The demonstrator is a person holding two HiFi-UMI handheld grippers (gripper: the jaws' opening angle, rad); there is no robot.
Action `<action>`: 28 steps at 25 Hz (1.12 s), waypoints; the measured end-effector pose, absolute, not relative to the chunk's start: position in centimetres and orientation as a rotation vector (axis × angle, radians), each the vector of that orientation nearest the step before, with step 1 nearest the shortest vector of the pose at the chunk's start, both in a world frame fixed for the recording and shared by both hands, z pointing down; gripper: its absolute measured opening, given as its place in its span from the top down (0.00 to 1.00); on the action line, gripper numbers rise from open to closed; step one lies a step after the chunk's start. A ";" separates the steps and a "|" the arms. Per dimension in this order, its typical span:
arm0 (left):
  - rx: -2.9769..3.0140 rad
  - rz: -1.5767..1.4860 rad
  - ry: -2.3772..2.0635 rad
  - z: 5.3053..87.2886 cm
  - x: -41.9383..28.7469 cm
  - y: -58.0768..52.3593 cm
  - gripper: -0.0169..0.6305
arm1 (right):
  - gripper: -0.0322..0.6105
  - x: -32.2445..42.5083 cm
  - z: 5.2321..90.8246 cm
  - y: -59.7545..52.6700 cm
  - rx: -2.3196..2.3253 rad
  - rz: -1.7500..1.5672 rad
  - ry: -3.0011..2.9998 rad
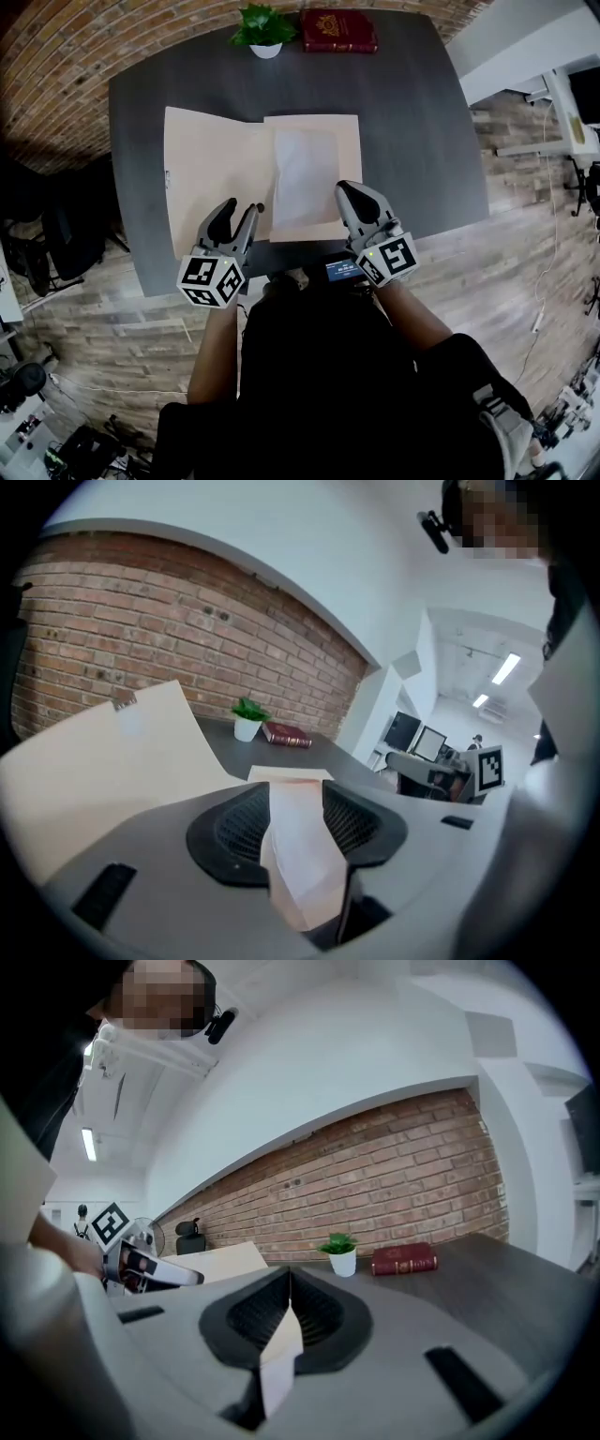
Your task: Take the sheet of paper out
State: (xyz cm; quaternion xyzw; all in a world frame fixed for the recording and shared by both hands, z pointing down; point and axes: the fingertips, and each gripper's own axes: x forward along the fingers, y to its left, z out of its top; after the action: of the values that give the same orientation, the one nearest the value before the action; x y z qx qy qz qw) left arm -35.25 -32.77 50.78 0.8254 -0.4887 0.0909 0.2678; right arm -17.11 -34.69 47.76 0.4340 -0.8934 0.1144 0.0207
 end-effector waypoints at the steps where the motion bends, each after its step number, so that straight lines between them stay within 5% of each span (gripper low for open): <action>1: 2.200 0.284 -1.294 51.7 -34.8 -33.4 0.73 | 0.94 -16.6 48.0 -35.2 1.337 0.365 -2.774; 28: 1.887 0.860 -0.941 70.5 -28.4 -39.4 0.72 | 0.94 -10.2 53.6 -40.7 1.452 0.550 -2.683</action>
State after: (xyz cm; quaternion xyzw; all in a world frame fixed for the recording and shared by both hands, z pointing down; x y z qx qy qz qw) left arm -28.42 -39.44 70.52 0.7525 -0.3753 0.3430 0.4186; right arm -10.25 -40.74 53.55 0.4683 -0.8653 0.1774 0.0211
